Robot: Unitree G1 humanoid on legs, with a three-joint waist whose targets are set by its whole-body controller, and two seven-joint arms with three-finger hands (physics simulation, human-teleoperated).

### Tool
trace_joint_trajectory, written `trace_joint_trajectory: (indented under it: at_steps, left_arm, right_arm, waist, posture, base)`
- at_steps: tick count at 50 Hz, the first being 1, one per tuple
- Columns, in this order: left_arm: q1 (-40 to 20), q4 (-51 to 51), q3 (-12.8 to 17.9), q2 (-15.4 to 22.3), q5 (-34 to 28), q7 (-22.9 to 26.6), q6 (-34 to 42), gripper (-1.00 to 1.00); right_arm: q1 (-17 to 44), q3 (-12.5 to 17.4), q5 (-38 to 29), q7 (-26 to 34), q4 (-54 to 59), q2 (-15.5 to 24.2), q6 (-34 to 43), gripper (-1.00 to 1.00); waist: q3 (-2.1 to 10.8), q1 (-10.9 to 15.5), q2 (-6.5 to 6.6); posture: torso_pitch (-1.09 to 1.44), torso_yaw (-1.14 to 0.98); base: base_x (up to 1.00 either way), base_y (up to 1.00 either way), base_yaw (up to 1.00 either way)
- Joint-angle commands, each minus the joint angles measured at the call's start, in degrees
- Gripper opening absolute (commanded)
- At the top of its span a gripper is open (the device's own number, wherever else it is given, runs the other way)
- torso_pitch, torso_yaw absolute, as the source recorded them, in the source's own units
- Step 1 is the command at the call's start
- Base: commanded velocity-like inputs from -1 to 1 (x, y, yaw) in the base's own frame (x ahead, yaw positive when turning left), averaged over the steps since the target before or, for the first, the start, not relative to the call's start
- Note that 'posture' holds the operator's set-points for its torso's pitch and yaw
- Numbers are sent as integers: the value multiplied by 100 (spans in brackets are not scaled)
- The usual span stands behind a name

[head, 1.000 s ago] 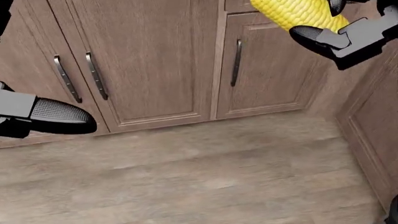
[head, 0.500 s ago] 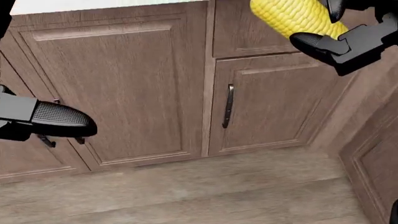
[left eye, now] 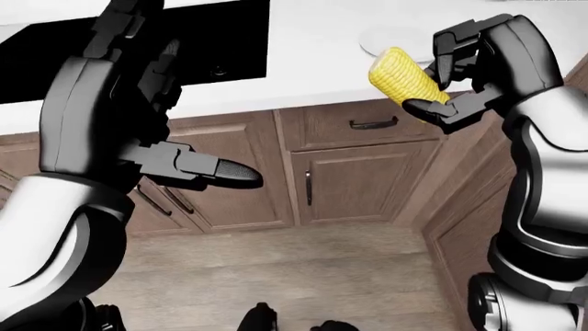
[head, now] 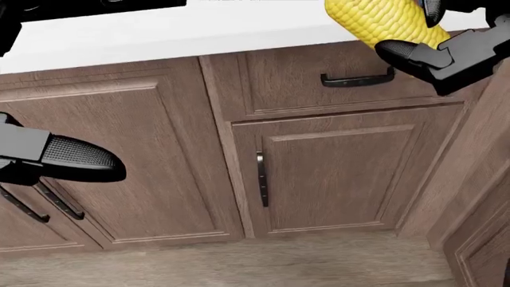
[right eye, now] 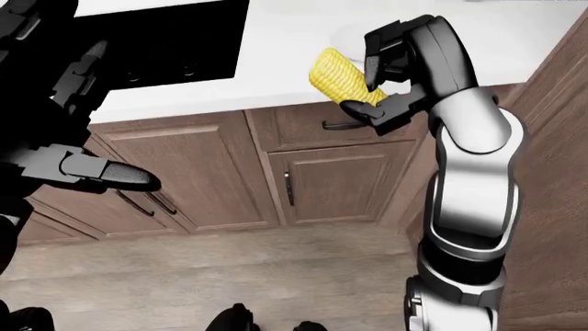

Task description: Pick the corn from the oven and place it on the plate on the counter.

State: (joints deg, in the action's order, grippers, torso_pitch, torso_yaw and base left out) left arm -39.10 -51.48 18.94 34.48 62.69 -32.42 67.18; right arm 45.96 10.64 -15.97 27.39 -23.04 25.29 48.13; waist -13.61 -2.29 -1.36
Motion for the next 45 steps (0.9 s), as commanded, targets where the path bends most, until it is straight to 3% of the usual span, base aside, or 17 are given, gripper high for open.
trace_joint_trajectory:
  at_steps: [1, 5, 9, 11, 13, 16, 19, 20, 21, 22, 24, 31, 34, 36, 37, 39, 45]
  left_arm:
    - [-132, -53, 149, 86, -17, -74, -138, 100]
    - [-129, -26, 132, 103, -22, -77, -171, 100]
    - [-68, -37, 137, 103, -52, -46, -211, 100]
    - [-58, -65, 175, 106, 10, -80, -186, 100]
    - [-26, -52, 162, 113, -32, -47, -229, 100]
    - [-36, -58, 180, 124, 24, -84, -220, 100]
    - [-45, -50, 188, 141, 54, -99, -222, 100]
    - [-7, -35, 232, 176, 61, -61, -248, 100]
    - [34, -34, 247, 191, 44, -29, -284, 100]
    - [34, -51, 273, 200, 102, -67, -268, 100]
    - [68, -50, 262, 210, 89, -58, -307, 100]
    - [173, -20, 172, 171, -151, 103, -441, 100]
    - [194, -39, 224, 138, -186, 156, -405, 100]
    - [151, -51, 265, 140, -105, 107, -346, 100]
    - [168, -29, 236, 138, -167, 147, -385, 100]
    - [198, -28, 237, 123, -227, 202, -406, 100]
    - [180, 1, 237, 105, -278, 246, -401, 100]
  right_arm:
    - [184, 30, -3, -40, -164, 37, -147, -98]
    - [191, 25, 6, -45, -143, 17, -144, -99]
    - [167, 10, -7, -50, -150, 2, -157, -99]
    - [163, 4, -13, -52, -150, -8, -161, -99]
    - [163, -5, -23, -48, -171, -18, -140, -99]
    - [170, -6, -30, -44, -164, -26, -135, -99]
    - [179, -15, -49, -29, -193, -21, -97, -99]
    - [241, -149, -135, -24, -168, -23, -77, -100]
    - [268, -165, -173, 7, -196, -37, -42, -100]
    - [271, -162, -195, 26, -206, -54, -46, -100]
    - [271, -148, -217, 42, -178, -84, -94, -100]
    - [238, -145, -283, 52, -122, -163, -190, -100]
    - [238, -163, -319, 64, -118, -187, -201, -100]
    - [249, -166, -333, 66, -103, -204, -210, -100]
    - [265, -175, -346, 76, -116, -207, -185, -100]
    - [292, -171, -367, 97, -139, -205, -143, -100]
    - [319, -138, -380, 93, -99, -198, -152, -100]
  waist:
    - [180, 35, -40]
    - [56, 61, 3]
    - [1, 131, 194]
    - [90, 163, 416]
    - [4, 78, 269]
    - [93, 152, 361]
    - [-52, 225, 242]
    - [30, 254, 54]
    - [56, 218, -391]
    - [-53, 300, -68]
    - [33, 225, -75]
    - [-65, 229, 252]
    - [-71, 150, 534]
    - [44, 106, 895]
    - [-3, 163, 635]
    - [0, 146, 673]
    - [-131, 301, 145]
  posture:
    - [48, 0]
    - [48, 0]
    - [48, 0]
    - [48, 0]
    - [48, 0]
    - [48, 0]
    - [48, 0]
    - [48, 0]
    - [48, 0]
    - [48, 0]
    - [48, 0]
    - [48, 0]
    - [48, 0]
    - [48, 0]
    - [48, 0]
    - [48, 0]
    - [48, 0]
  base:
    - [0, 0, 0]
    - [0, -5, 0]
    - [0, -18, 0]
    - [0, -19, 0]
    - [0, -19, 0]
    - [0, -26, 0]
    - [0, -41, 0]
    - [19, 0, 0]
    - [20, 0, 0]
    - [20, 0, 0]
    - [20, 0, 0]
    - [20, 0, 0]
    - [20, 0, 0]
    - [20, 0, 0]
    - [20, 0, 0]
    - [20, 0, 0]
    - [25, 0, 0]
